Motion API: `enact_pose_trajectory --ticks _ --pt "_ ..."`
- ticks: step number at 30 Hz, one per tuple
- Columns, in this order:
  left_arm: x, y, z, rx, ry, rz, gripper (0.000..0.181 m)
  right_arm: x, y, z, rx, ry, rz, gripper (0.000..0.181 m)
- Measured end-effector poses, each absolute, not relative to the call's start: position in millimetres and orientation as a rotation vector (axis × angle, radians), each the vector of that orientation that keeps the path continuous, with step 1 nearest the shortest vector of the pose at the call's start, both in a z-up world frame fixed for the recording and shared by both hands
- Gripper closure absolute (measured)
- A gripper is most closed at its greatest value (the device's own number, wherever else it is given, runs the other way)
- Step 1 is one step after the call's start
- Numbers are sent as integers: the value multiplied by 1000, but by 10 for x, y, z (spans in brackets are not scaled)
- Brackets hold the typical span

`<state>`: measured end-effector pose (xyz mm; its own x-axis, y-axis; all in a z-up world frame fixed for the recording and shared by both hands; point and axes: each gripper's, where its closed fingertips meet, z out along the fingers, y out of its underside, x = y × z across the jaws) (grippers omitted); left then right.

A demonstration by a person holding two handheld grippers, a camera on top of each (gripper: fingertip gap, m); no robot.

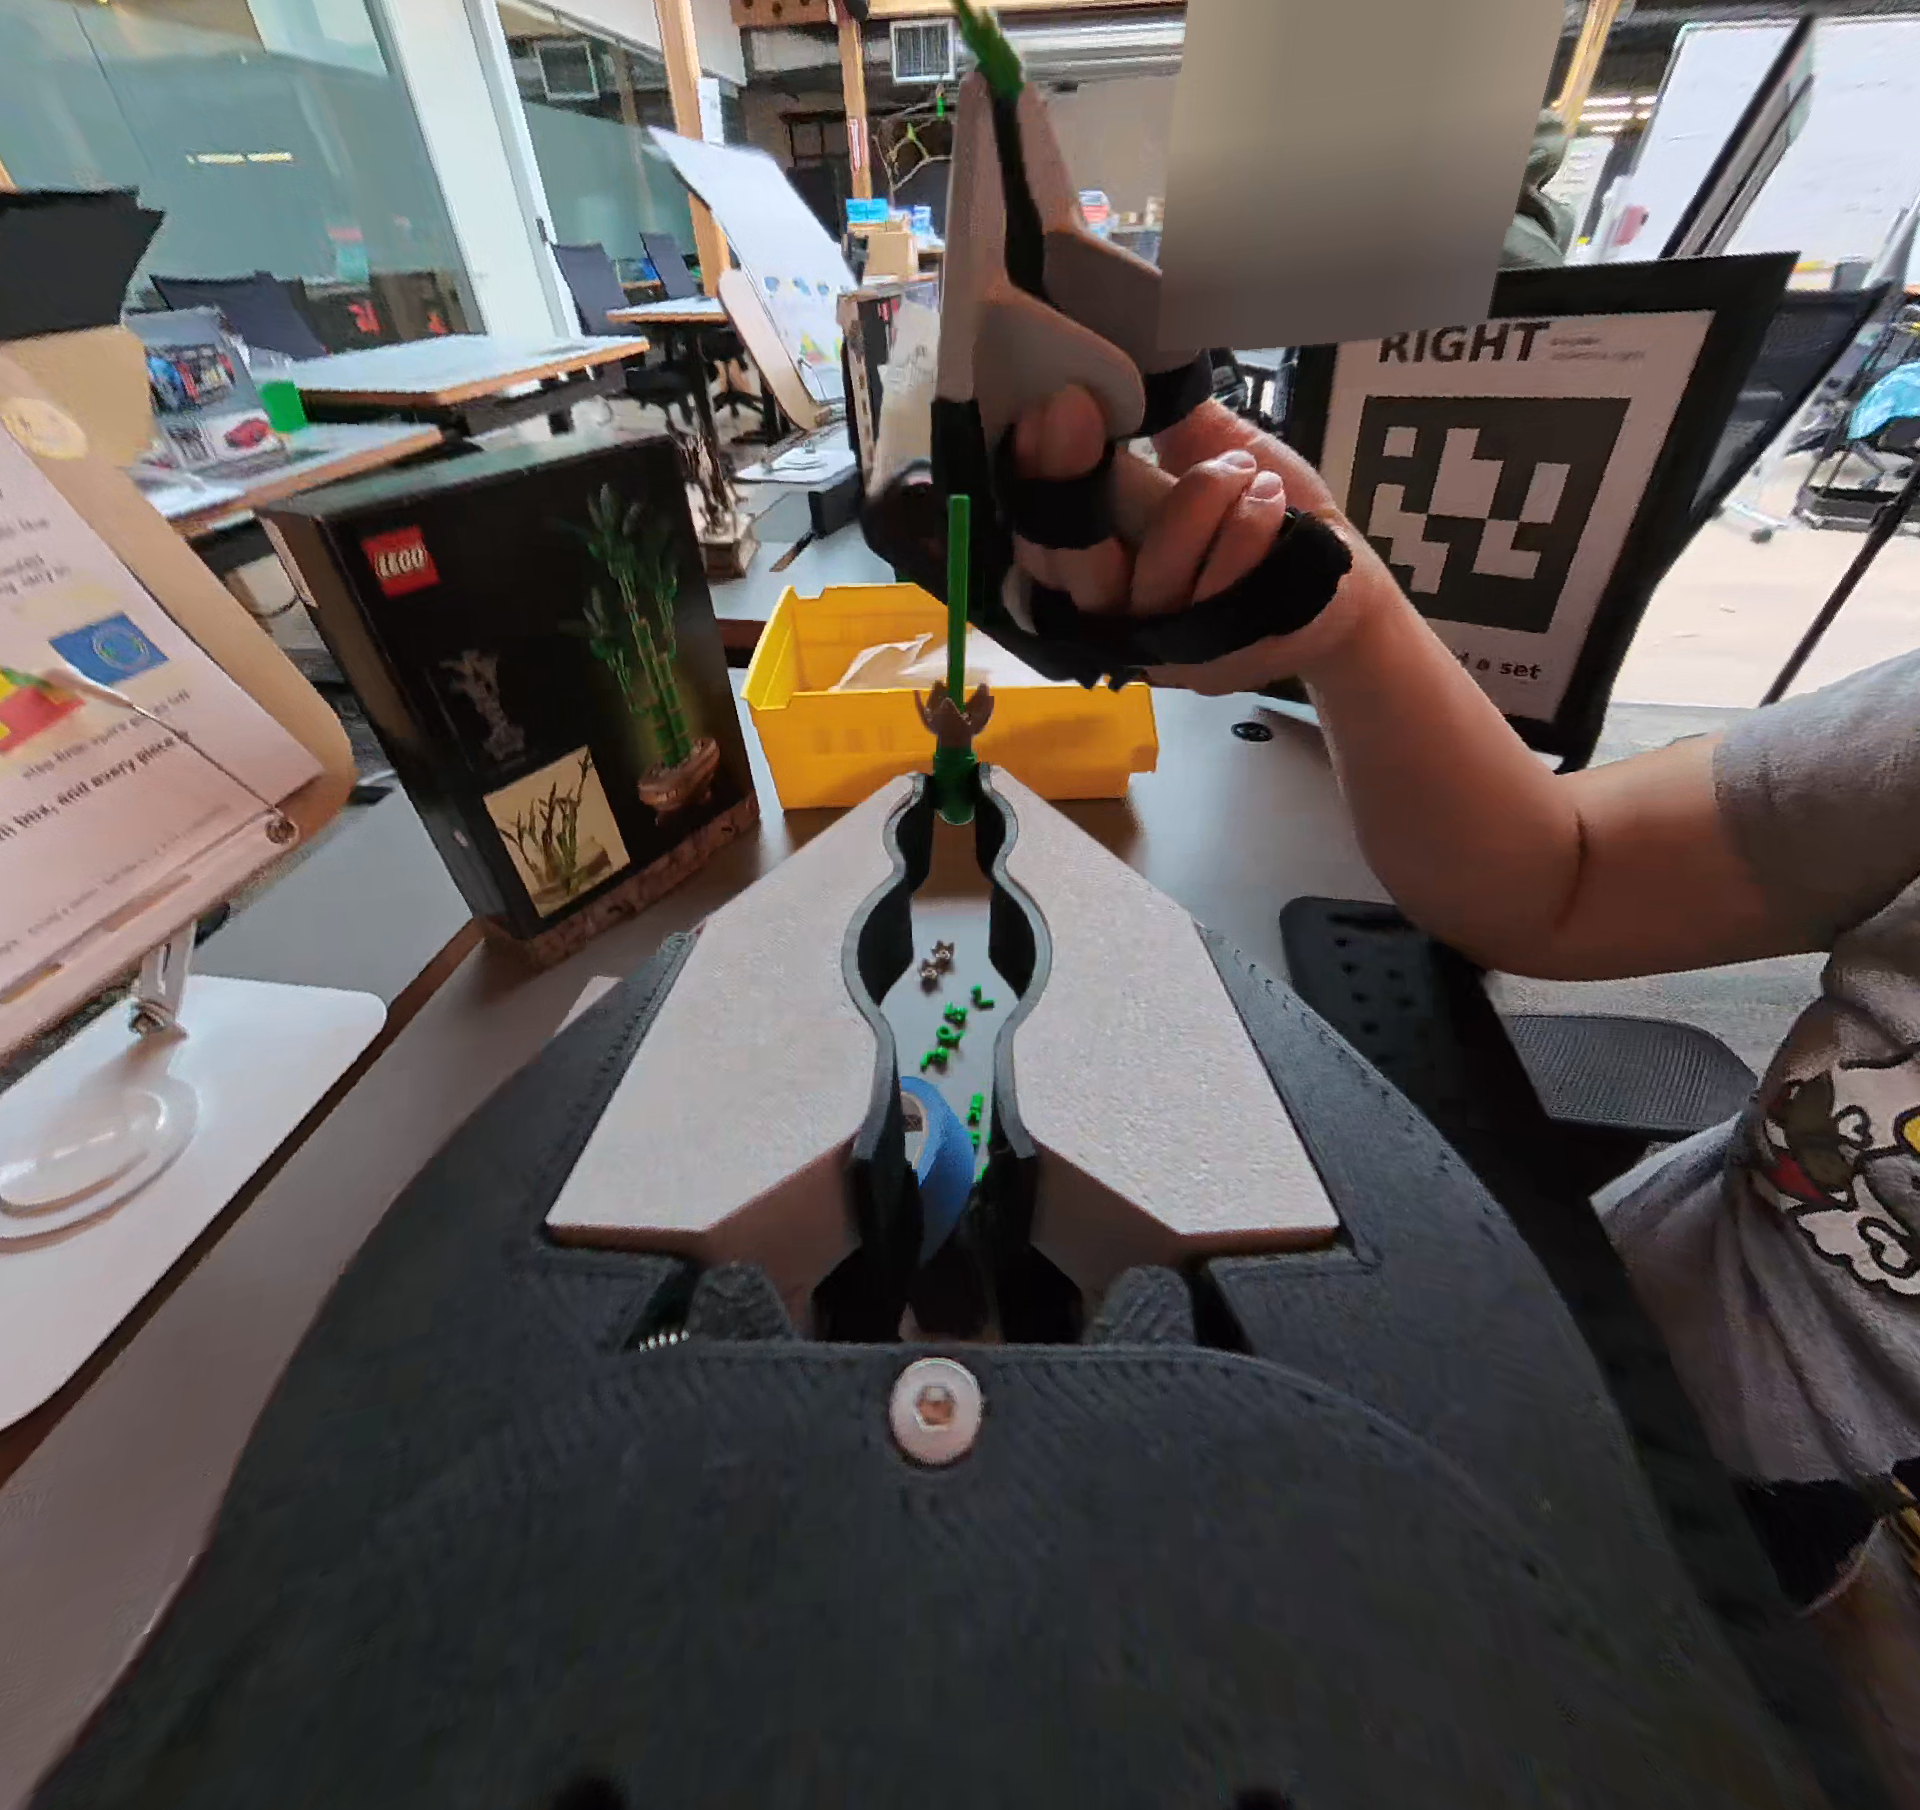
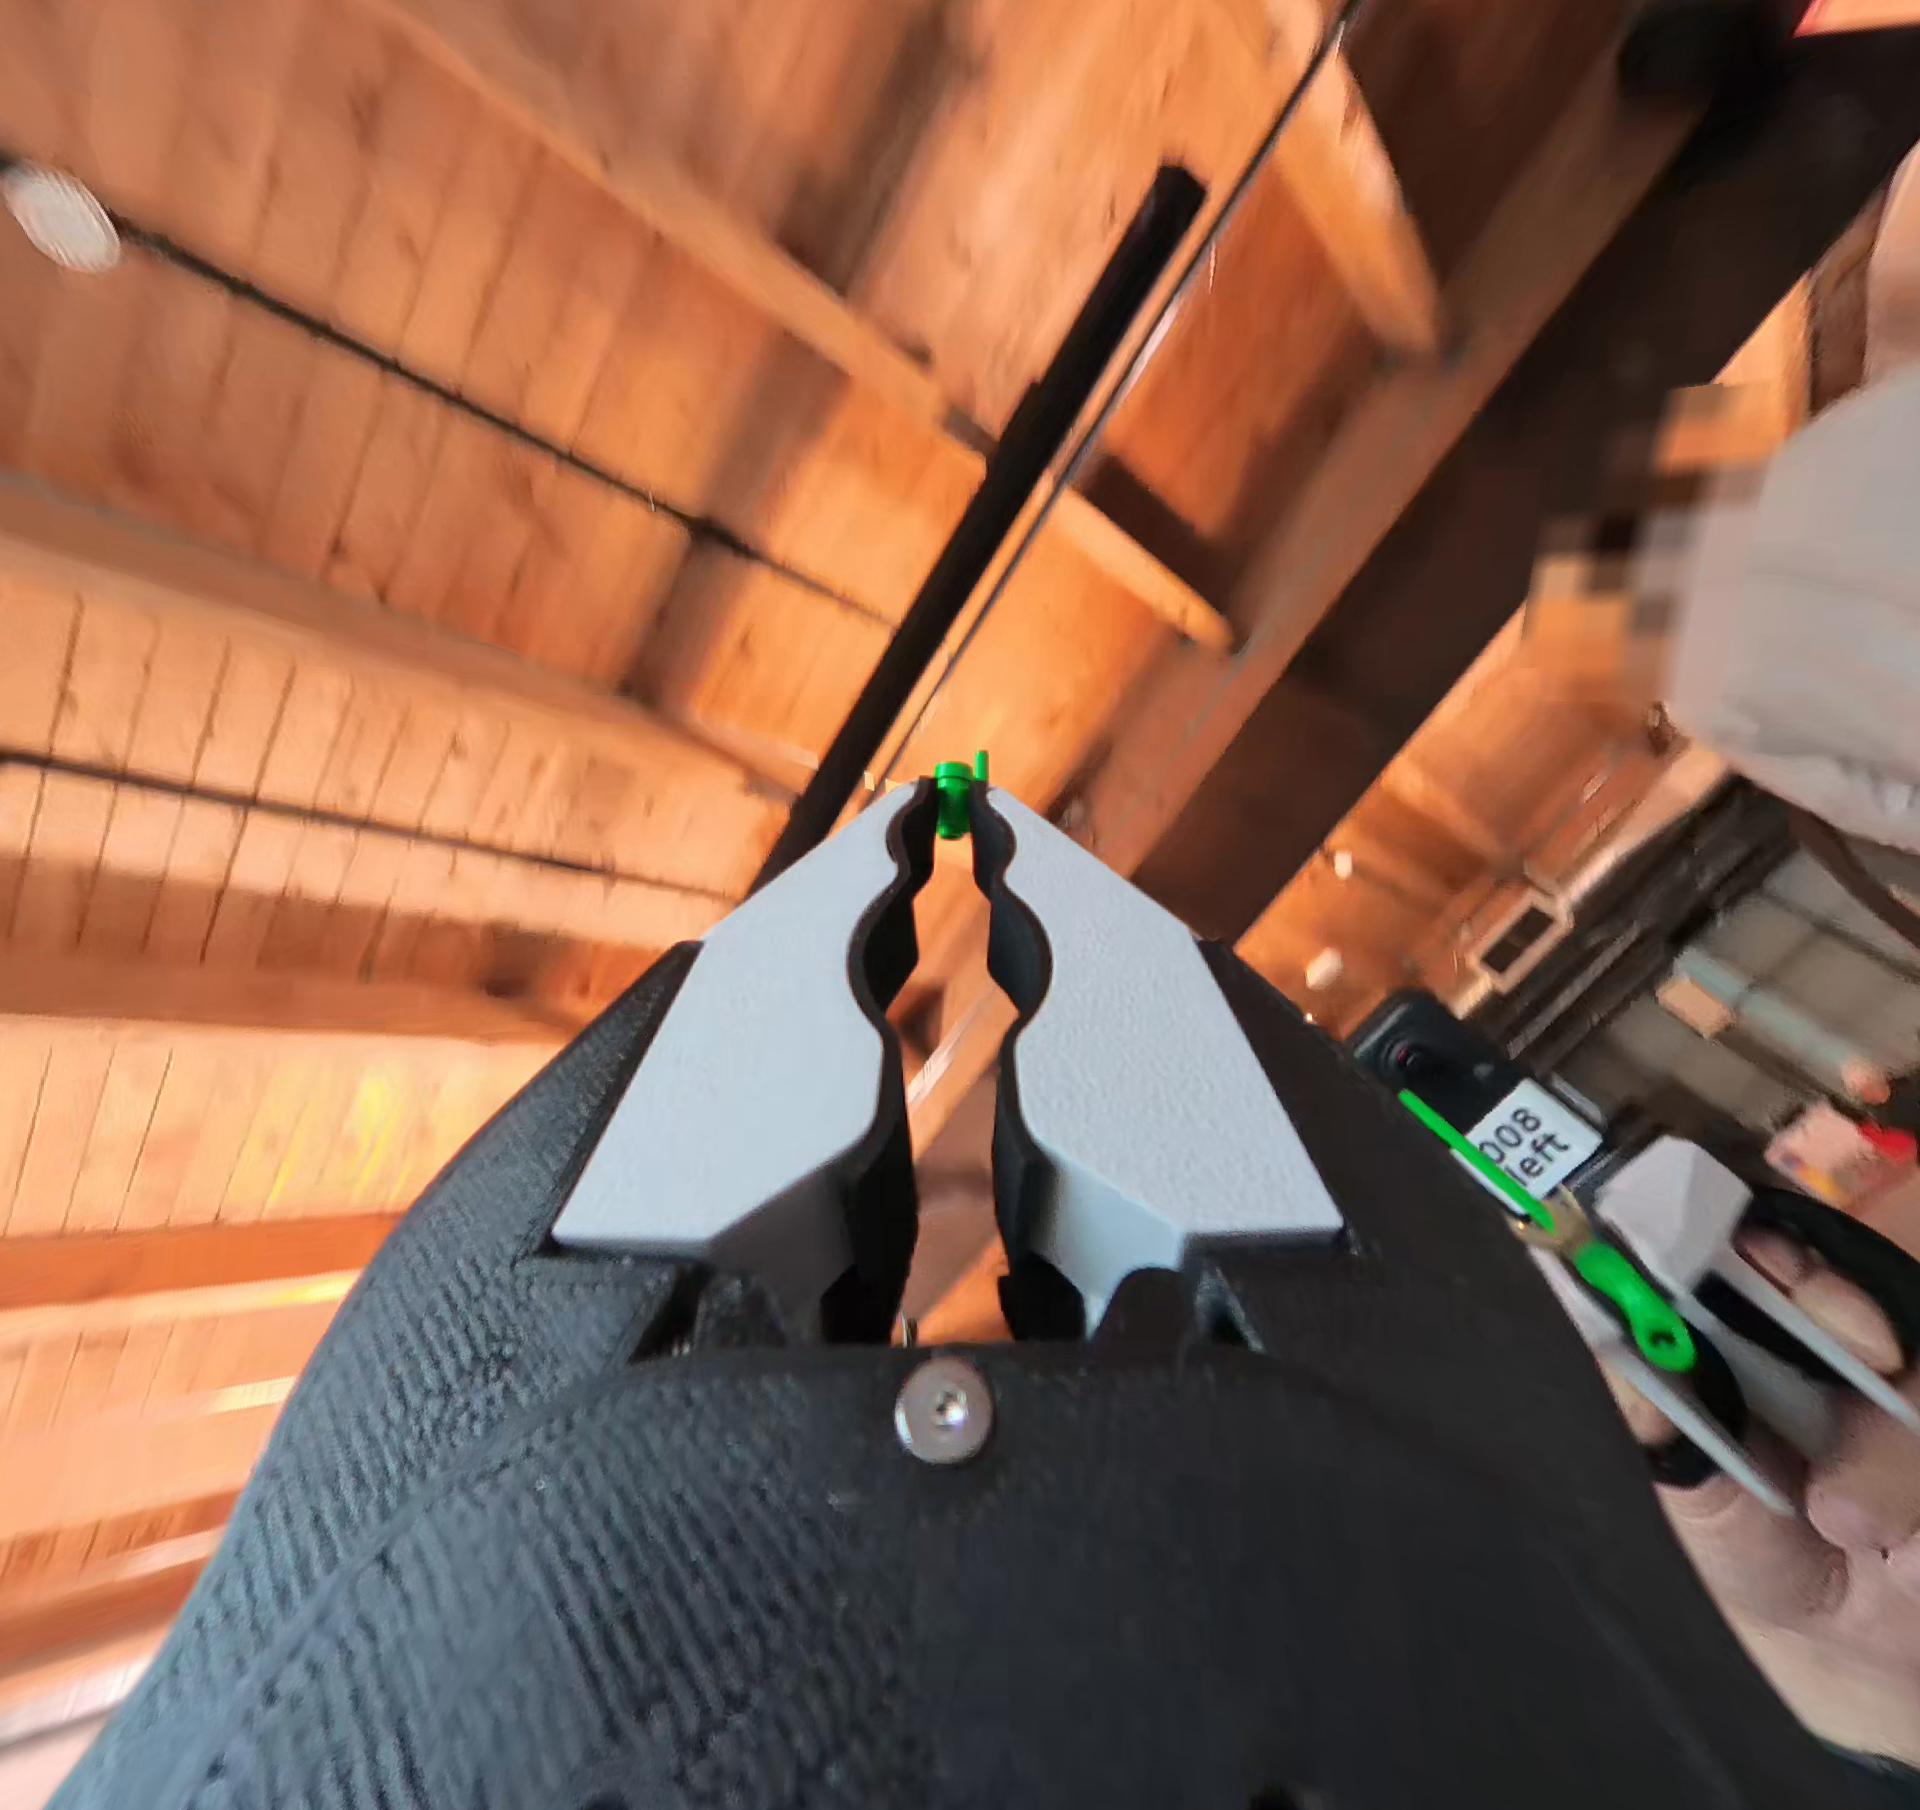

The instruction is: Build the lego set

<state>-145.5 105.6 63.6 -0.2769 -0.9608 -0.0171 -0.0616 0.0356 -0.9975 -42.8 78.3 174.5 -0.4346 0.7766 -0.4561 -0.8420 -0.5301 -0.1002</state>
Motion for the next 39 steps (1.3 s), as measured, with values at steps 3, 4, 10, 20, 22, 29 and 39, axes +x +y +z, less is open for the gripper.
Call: enact_pose_trajectory --ticks 3,4,10,20,22,29,39 --pt "-1559 912 834 -1040 1474 -1330 176 -362 596 1814 -482 289 2020 178" --pt "-1579 855 880 -1027 1478 -1329 176 -334 533 1839 -459 320 1987 178" --pt "-1626 523 905 -1012 1507 -1320 176 -430 228 1989 -417 350 1946 178" --pt "-2286 278 43 -1261 1294 -1448 176 -1443 264 -220 -1706 -383 1106 178" --pt "-2481 298 -162 -1324 1225 -1459 176 -1488 153 -822 -1914 -589 893 178" --pt "-2922 347 -370 -1409 1111 -1419 176 -1547 29 -1885 -2093 -1250 208 178" --pt "-3009 321 -495 -1457 1101 -1420 176 -1594 -77 -1909 -2214 -1481 199 163"
